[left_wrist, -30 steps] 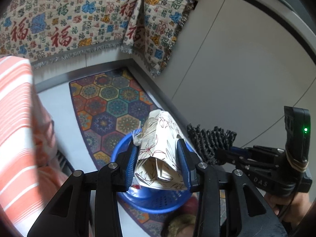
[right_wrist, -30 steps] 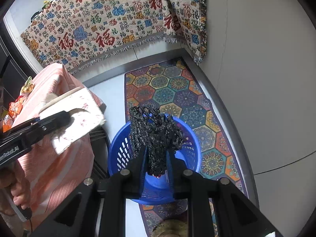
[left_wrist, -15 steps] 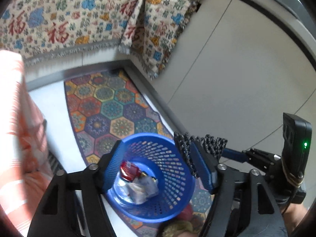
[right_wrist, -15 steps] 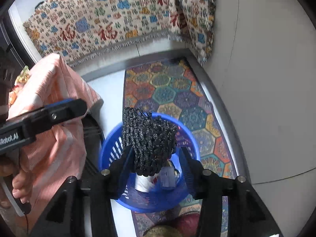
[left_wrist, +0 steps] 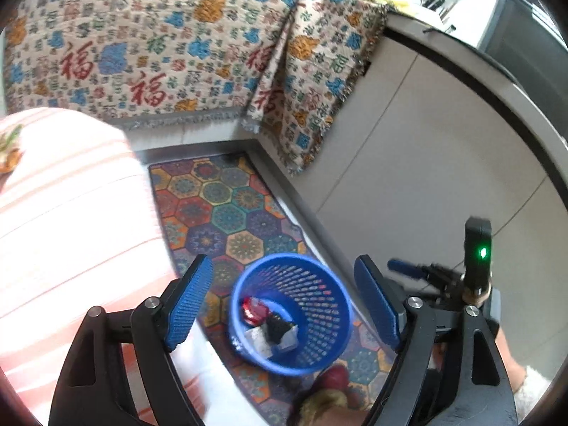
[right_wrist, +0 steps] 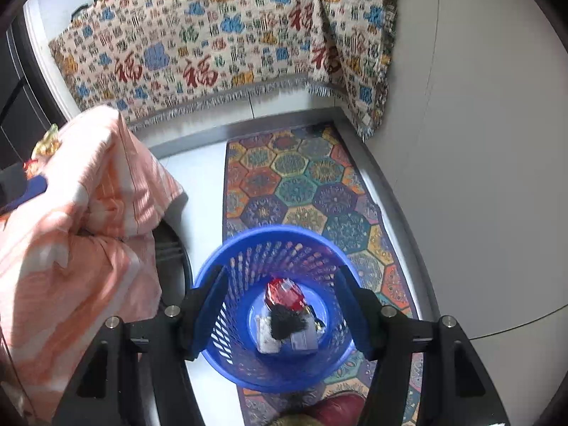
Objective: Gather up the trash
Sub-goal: 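Move both tools back over the table toward the remaining wrappers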
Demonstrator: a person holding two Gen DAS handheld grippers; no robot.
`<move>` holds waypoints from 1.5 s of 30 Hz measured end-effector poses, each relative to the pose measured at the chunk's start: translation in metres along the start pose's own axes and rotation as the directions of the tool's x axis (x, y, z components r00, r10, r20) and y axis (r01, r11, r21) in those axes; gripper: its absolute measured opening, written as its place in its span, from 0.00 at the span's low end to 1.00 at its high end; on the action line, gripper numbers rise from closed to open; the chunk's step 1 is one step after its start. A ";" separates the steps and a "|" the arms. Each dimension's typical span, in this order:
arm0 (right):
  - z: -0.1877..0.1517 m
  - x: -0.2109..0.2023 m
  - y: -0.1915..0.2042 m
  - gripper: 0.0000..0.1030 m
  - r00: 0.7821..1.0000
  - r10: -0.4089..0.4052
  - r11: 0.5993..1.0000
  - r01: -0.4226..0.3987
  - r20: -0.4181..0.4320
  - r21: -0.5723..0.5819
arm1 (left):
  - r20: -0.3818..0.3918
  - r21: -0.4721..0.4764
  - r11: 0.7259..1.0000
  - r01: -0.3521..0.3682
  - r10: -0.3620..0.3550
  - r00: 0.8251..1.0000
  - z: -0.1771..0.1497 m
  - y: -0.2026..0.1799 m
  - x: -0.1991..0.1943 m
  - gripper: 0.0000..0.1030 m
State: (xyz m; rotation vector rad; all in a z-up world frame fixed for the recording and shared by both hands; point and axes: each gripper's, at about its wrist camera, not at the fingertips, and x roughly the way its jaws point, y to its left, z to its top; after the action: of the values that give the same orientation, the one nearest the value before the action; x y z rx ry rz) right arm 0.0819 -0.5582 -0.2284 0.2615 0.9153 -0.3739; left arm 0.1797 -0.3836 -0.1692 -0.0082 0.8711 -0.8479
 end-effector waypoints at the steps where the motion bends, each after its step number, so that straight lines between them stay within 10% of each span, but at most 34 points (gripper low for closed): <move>1: 0.000 -0.003 0.003 0.61 1.000 -0.004 1.000 0.004 0.014 -0.004 | 0.000 0.002 1.000 -0.015 0.015 1.000 -0.004 0.007 -0.010 0.84; 7: -0.002 -0.036 0.046 0.61 0.994 0.004 0.998 0.004 0.112 -0.070 | -0.015 0.003 0.984 -0.181 0.181 0.983 -0.037 0.082 -0.074 0.84; 12: -0.005 -0.064 0.128 0.61 0.984 0.108 0.977 -0.078 0.143 -0.200 | -0.052 -0.067 0.931 -0.360 0.357 0.933 -0.067 0.167 -0.125 0.84; 21: -0.025 -0.056 0.331 0.61 0.952 0.304 0.828 -0.284 -0.038 -0.484 | -0.090 -0.210 0.836 -0.508 0.501 0.861 -0.102 0.279 -0.177 0.84; 29: -0.024 -0.003 0.410 0.64 0.963 0.256 0.794 -0.258 -0.081 -0.551 | -0.088 -0.165 0.838 -0.520 0.513 0.854 -0.103 0.294 -0.177 0.96; 40: -0.008 0.014 0.422 0.74 0.960 0.273 0.808 -0.262 -0.059 -0.528 | -0.101 -0.123 0.834 -0.538 0.529 0.843 -0.089 0.327 -0.181 0.99; 45: -0.007 0.014 0.422 0.74 0.962 0.268 0.808 -0.255 -0.055 -0.531 | 0.009 -0.173 0.866 -0.470 0.478 0.878 -0.075 0.326 -0.198 0.95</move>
State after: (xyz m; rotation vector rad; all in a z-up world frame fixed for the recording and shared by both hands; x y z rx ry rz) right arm 0.2622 -0.1761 -0.2180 -0.1351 0.9108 0.1454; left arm 0.2722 -0.0074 -0.1948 0.0383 0.8440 -0.3083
